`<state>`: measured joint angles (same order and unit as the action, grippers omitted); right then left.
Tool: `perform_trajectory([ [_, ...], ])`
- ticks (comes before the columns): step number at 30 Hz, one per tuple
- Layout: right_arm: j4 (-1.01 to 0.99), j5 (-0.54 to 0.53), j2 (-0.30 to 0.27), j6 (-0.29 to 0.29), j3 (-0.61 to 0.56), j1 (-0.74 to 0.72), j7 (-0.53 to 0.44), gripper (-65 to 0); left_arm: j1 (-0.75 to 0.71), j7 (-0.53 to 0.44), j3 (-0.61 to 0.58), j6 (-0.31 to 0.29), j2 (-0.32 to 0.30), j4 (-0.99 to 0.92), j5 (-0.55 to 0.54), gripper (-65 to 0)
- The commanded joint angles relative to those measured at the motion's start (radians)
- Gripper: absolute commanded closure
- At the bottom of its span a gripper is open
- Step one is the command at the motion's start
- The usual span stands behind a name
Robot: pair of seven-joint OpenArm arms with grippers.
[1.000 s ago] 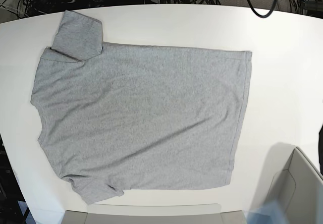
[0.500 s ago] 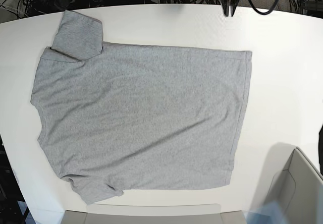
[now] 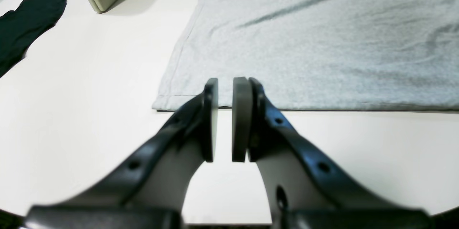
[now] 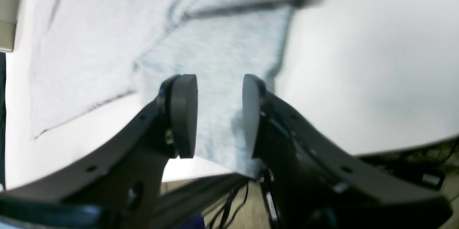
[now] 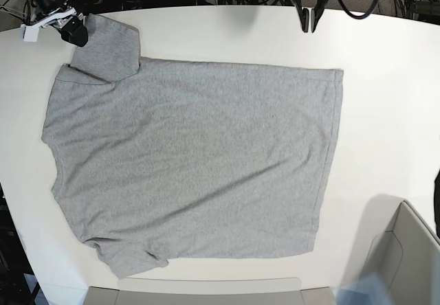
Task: Fold the T-shirt properly
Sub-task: 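Lower both grippers onto the shirt's collar-side corners, then grasp the collar-side corners of the grey shirt with both grippers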
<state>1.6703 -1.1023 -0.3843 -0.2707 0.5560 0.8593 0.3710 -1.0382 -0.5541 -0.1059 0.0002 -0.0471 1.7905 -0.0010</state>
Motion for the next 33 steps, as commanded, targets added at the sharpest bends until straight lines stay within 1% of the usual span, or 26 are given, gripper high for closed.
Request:
perform_trajectory([
  [1,0.011,-0.016,0.005,-0.042,0.048,-0.004,0.009,-21.6,-0.015,-0.033,-0.002,0.004,0.000,0.015,0.002,-8.6],
  [3,0.008,0.012,0.032,-0.058,0.103,-0.028,0.073,-21.5,-0.015,-0.033,-0.002,0.004,0.000,0.015,0.002,-8.6],
  [6,0.004,0.109,0.094,-0.066,0.177,-0.090,0.167,-21.5,0.002,-0.031,-0.001,0.004,0.000,0.012,0.002,-8.6],
  [9,-0.008,0.210,0.155,-0.075,0.220,-0.159,0.239,-21.4,0.009,0.012,-0.002,0.004,-0.001,0.015,0.002,-8.6],
  [11,-0.025,0.265,0.192,-0.132,0.253,-0.194,0.280,-21.4,0.011,0.041,-0.004,0.004,-0.001,0.016,0.002,-8.6],
  [13,-0.043,0.314,0.226,-0.204,0.284,-0.234,0.331,-21.4,0.012,0.044,-0.004,0.004,-0.001,0.018,0.002,-8.6],
  [15,-0.066,0.377,0.249,-0.255,0.315,-0.274,0.383,-21.4,0.012,0.045,-0.002,0.004,-0.001,0.018,0.002,-8.6],
  [18,-0.109,0.466,0.275,-0.301,0.349,-0.335,0.440,-21.3,0.012,0.047,0.002,0.004,-0.001,0.018,0.002,-8.6],
  [20,-0.138,0.515,0.288,-0.335,0.379,-0.368,0.461,-21.3,0.012,0.047,0.002,0.004,-0.001,0.018,0.002,-8.6],
  [23,-0.177,0.572,0.299,-0.391,0.418,-0.398,0.497,-21.3,0.012,0.049,-0.001,0.004,-0.001,0.018,0.002,-8.6],
  [25,-0.189,0.604,0.302,-0.427,0.422,-0.409,0.527,-21.3,0.012,0.050,-0.002,0.004,-0.001,0.018,-0.003,-8.8],
  [27,-0.192,0.624,0.305,-0.427,0.422,-0.410,0.547,-21.3,0.012,0.052,-0.002,0.005,-0.001,0.033,-0.006,-11.2],
  [29,-0.190,0.634,0.325,-0.427,0.422,-0.409,0.550,-21.3,0.012,0.052,-0.002,0.008,0.000,0.055,-0.023,-16.9],
  [31,-0.183,0.644,0.333,-0.427,0.422,-0.404,0.552,-21.3,0.012,0.061,-0.002,0.007,0.002,0.084,-0.112,-24.0],
  [33,-0.187,0.646,0.333,-0.427,0.419,-0.403,0.553,-21.3,0.012,0.118,0.001,0.004,-0.003,0.121,-0.187,-28.4],
])
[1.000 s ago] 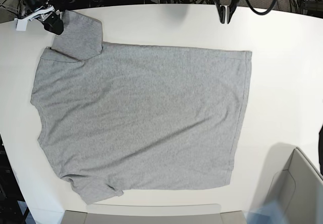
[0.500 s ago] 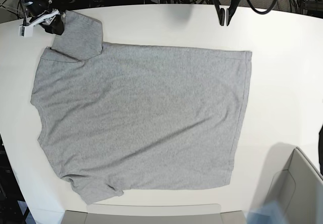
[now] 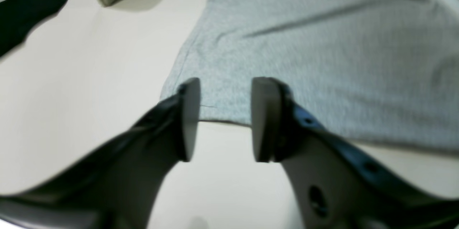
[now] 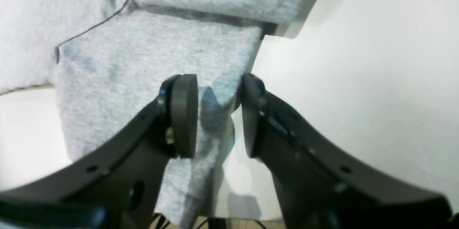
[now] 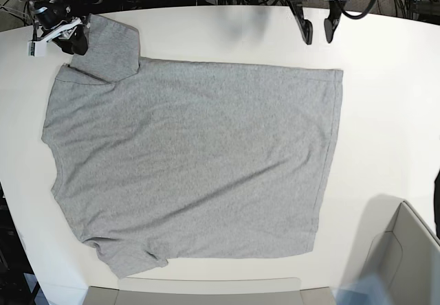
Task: Fold the T-shirt properly
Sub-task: 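Grasp the collar-side corners of the grey shirt with both grippers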
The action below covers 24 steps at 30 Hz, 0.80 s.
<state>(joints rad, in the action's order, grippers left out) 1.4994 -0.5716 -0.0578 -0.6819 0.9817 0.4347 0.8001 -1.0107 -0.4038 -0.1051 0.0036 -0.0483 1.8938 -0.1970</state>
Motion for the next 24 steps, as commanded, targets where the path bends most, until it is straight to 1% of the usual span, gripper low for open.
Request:
perform_trajectory([
  [1,-0.016,0.115,0.006,-0.016,-0.008,0.023,0.124,-21.3,-0.012,0.023,0.005,0.000,-0.012,0.043,-0.028,-29.8],
  [3,-0.016,0.115,0.006,-0.016,-0.010,0.034,0.124,-21.3,0.022,0.151,0.005,-0.001,-0.063,0.086,-0.085,-30.3],
  [5,-0.015,0.115,0.006,-0.016,-0.011,0.037,0.124,-21.3,0.072,0.293,-0.005,-0.001,-0.143,0.111,-0.155,-30.3],
  [6,-0.015,0.115,0.006,-0.016,-0.011,0.039,0.124,-21.3,0.100,0.346,-0.005,-0.001,-0.170,0.111,-0.207,-30.3],
  [9,-0.015,0.115,0.005,-0.016,-0.011,0.048,0.124,-21.3,0.191,0.480,0.008,-0.001,-0.238,0.111,-0.417,-30.3],
  [12,-0.013,0.115,0.005,-0.016,-0.013,0.052,0.124,-21.3,0.266,0.593,0.049,-0.001,-0.313,0.105,-0.625,-30.3],
  [14,-0.015,0.115,0.005,-0.016,-0.013,0.052,0.124,-21.3,0.309,0.647,0.084,0.003,-0.338,0.086,-0.723,-30.2],
  [16,-0.016,0.115,0.006,-0.016,-0.013,0.054,0.124,-21.3,0.343,0.698,0.146,0.005,-0.341,0.065,-0.767,-30.2],
  [20,-0.012,0.115,0.020,-0.016,-0.013,0.068,0.124,-21.3,0.379,0.797,0.244,0.005,-0.339,0.000,-0.773,-30.2],
  [24,-0.013,0.115,0.020,-0.016,-0.013,0.068,0.124,-21.3,0.419,0.857,0.285,-0.001,-0.338,-0.079,-0.775,-30.2],
])
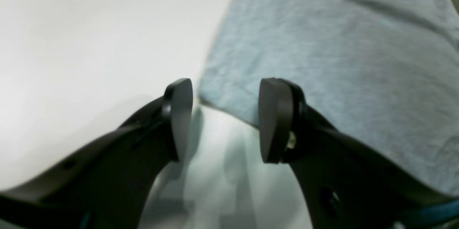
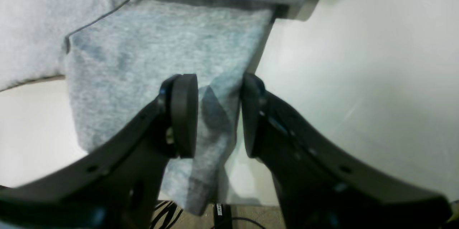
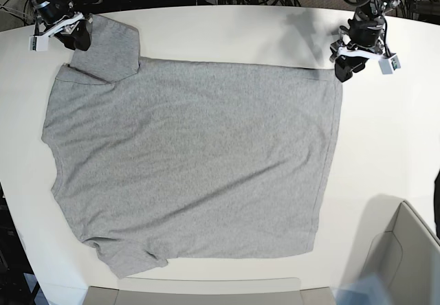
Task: Fold the T-shirt properly
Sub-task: 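Grasp the collar-side corners of the grey shirt with both grippers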
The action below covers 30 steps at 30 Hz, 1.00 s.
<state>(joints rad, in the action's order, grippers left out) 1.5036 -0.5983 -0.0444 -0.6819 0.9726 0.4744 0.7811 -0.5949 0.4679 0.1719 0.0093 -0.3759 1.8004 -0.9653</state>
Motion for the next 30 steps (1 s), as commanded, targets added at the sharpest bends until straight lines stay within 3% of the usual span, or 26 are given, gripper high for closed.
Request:
perform_trajectory([
  [1,-0.018,0.142,0.007,-0.016,-0.004,0.028,0.143,-21.3,0.016,-0.005,0.007,-0.007,-0.010,-0.009,-0.007,-30.2],
  [5,-0.018,0.142,0.007,-0.016,-0.004,0.028,0.143,-21.3,0.045,0.025,0.002,-0.024,-0.010,-0.044,-0.008,-30.2],
  [9,-0.018,0.142,0.007,-0.016,-0.004,0.030,0.145,-21.3,0.060,0.067,0.004,-0.110,-0.010,-0.046,-0.008,-30.2],
  [19,-0.016,0.142,0.021,-0.016,-0.010,0.042,0.145,-21.3,0.138,0.105,0.001,-0.118,-0.008,-0.190,-0.010,-30.2],
  [24,-0.007,0.142,0.024,-0.016,-0.111,0.065,0.145,-21.3,0.138,0.107,-0.071,-0.174,-0.010,-0.190,-0.007,-30.2],
  [30,-0.002,0.180,0.054,-0.016,-0.134,0.062,0.142,-20.1,0.152,0.096,-0.096,-0.177,-0.008,-0.238,-0.005,-26.4],
])
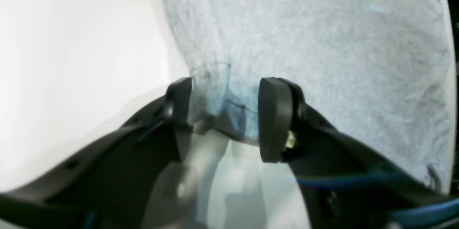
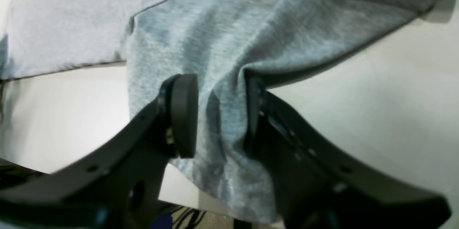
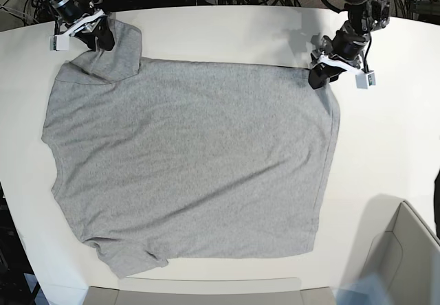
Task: Fold the T-shirt properly
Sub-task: 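Grasp the collar-side corners of the grey shirt with both grippers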
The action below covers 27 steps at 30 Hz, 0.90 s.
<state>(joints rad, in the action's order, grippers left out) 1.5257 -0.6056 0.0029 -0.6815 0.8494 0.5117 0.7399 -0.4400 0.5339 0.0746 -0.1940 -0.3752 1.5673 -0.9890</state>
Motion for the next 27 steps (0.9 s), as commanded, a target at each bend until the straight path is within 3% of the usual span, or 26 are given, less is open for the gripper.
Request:
perform_trajectory([
  [1,-0.024,0.194,0.007,-0.017,-0.011,0.023,0.183,-18.5,0.013,0.030,0.000,0.026,-0.009,-0.017,0.018,-25.4],
  [6,-0.024,0.198,0.001,-0.017,-0.011,0.015,0.183,-0.7,0.034,0.035,0.008,0.026,-0.009,-0.037,0.017,-12.2],
  [9,-0.014,0.243,0.001,-0.017,-0.009,0.009,0.183,0.0,0.034,0.035,0.009,0.028,-0.009,-0.031,0.017,0.0],
  [20,0.218,0.261,0.053,-0.017,0.156,0.025,0.183,0.0,-0.079,0.028,0.014,0.032,-0.011,0.124,0.020,0.0],
  [27,0.226,0.258,0.052,-0.017,0.163,0.066,0.180,0.0,-0.181,0.028,0.147,0.026,0.015,0.177,0.022,0.0],
])
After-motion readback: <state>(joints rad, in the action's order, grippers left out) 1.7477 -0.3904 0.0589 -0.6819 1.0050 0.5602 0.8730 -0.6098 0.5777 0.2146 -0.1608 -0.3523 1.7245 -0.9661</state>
